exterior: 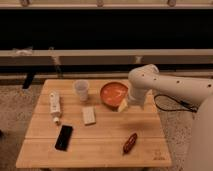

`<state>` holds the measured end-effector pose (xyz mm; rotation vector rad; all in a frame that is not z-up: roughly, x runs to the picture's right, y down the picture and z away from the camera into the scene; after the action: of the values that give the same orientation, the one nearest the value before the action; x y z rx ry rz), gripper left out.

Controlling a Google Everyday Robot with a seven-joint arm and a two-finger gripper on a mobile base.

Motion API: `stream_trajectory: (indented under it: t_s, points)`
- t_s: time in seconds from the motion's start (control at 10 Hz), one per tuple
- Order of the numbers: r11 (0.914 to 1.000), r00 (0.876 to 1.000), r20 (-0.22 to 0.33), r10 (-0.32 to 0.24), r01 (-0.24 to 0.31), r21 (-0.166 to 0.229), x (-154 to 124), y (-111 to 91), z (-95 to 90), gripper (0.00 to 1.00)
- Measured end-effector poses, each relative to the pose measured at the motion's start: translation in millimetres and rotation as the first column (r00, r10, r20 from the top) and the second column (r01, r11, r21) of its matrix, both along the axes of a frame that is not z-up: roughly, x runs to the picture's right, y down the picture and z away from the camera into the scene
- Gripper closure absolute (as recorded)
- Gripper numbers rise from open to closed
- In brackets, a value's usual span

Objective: Place the pepper on the white sponge

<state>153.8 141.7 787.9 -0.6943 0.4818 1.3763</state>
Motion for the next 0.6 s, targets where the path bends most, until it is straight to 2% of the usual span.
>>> stream_trajectory:
  t_s: [0.1, 0.2, 0.3, 0.6]
  points:
    - [0.9976, 1.0, -0.011, 0.016, -0.017, -0.066, 3, 24, -3.0, 0.2]
    - [0.9949, 0.999, -0.018, 0.032, -0.033, -0.096, 7, 38, -7.7, 0.2]
    - [0.992, 0.998, -0.026, 0.056, -0.059, -0.112, 15, 51, -15.2, 0.2]
    - [0.9921, 0.998, -0.014, 0.068, -0.07, -0.104, 12, 52, -16.3, 0.2]
